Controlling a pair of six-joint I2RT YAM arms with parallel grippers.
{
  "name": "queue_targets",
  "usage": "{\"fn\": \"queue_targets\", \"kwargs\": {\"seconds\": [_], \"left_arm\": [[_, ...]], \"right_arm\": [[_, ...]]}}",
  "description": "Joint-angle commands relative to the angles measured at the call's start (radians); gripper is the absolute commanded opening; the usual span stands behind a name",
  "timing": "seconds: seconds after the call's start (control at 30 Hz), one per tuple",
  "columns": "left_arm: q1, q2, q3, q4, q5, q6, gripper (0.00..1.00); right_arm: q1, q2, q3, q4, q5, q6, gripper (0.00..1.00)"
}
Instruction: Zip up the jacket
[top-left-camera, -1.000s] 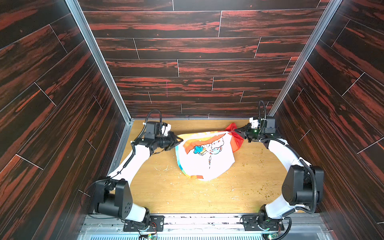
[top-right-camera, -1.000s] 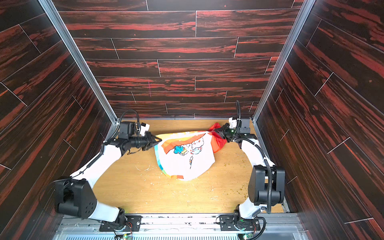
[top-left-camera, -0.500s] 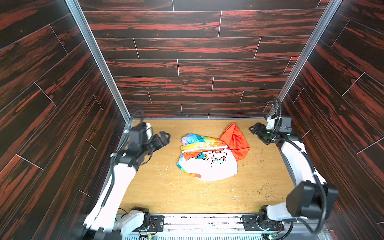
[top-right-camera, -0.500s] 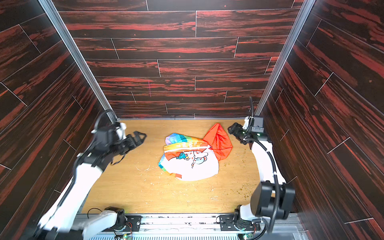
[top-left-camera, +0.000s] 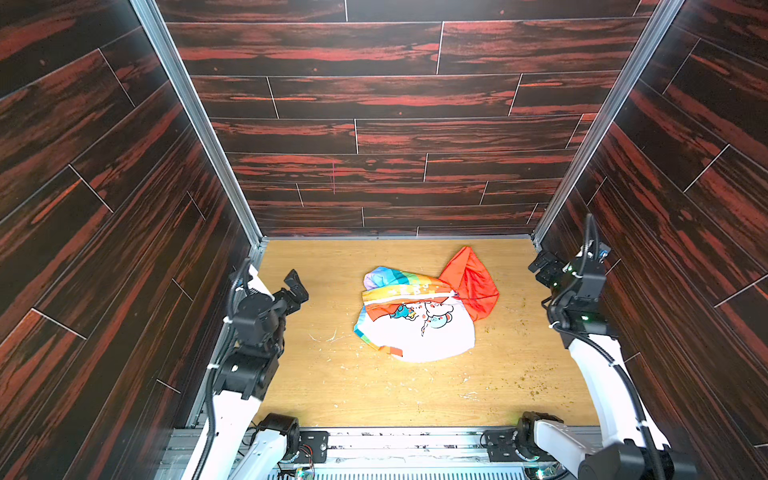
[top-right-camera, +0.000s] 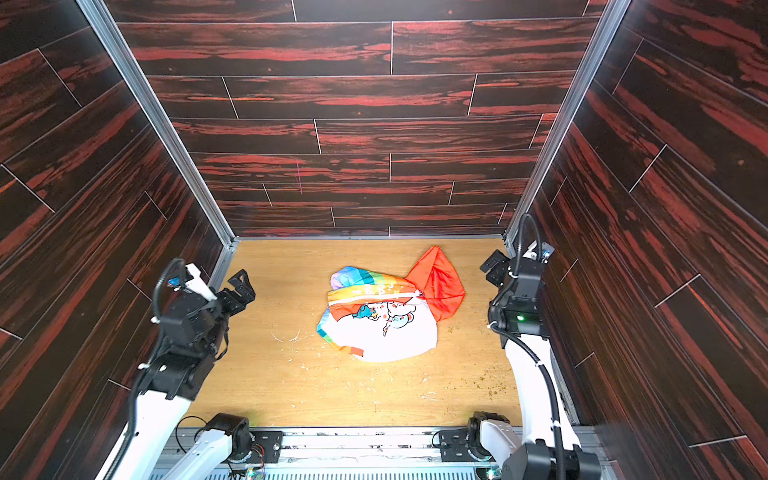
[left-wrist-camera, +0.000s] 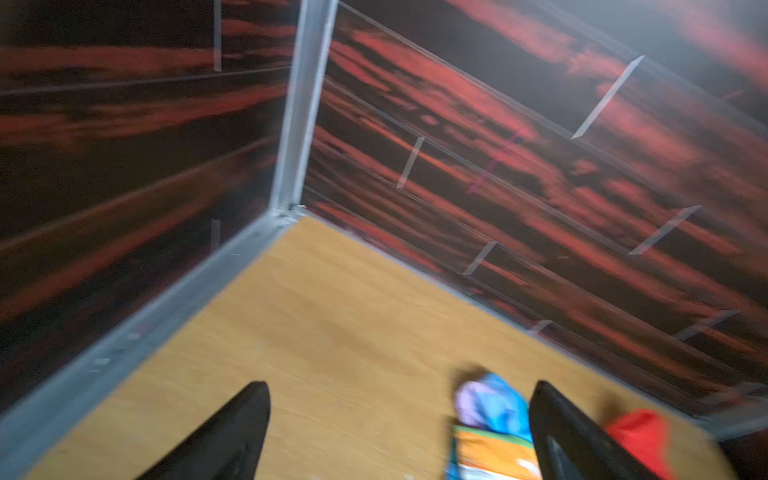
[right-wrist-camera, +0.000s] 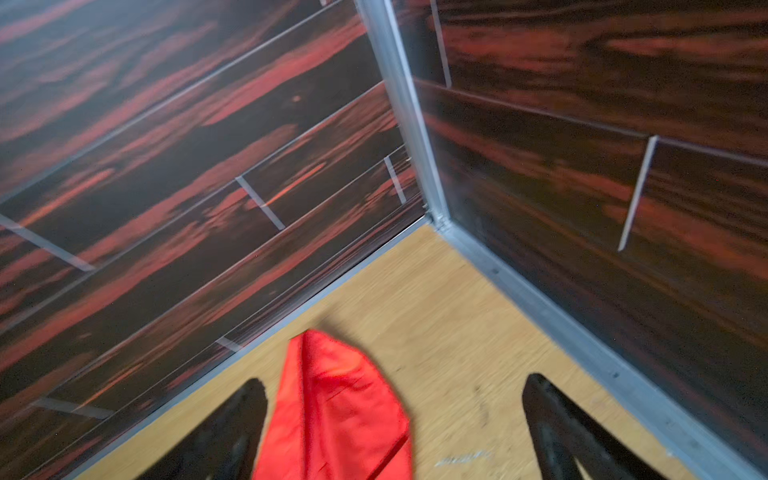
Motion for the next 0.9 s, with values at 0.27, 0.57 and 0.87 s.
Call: {"fn": "queue_targets", "kwargs": {"seconds": [0.27,0.57,0.87], "left_arm": [[0.085,0.406,-0.379,0.579,-0.34,0.155,1.0],[0.15,0.662,-0.382,0.934,-0.117,0.255,1.0],[0.182,0.761,-0.387,1.029,0.014,0.273,1.0]], "right_arm": [[-0.001,0.194,-0.515,0.672,0.129,-0.216,0.99],[0.025,0.249,-0.636,0.99,-0.006,-0.365,0.99],[0.037,0.506,-0.626,1.287,-0.185,-0.337,0.99]]}}
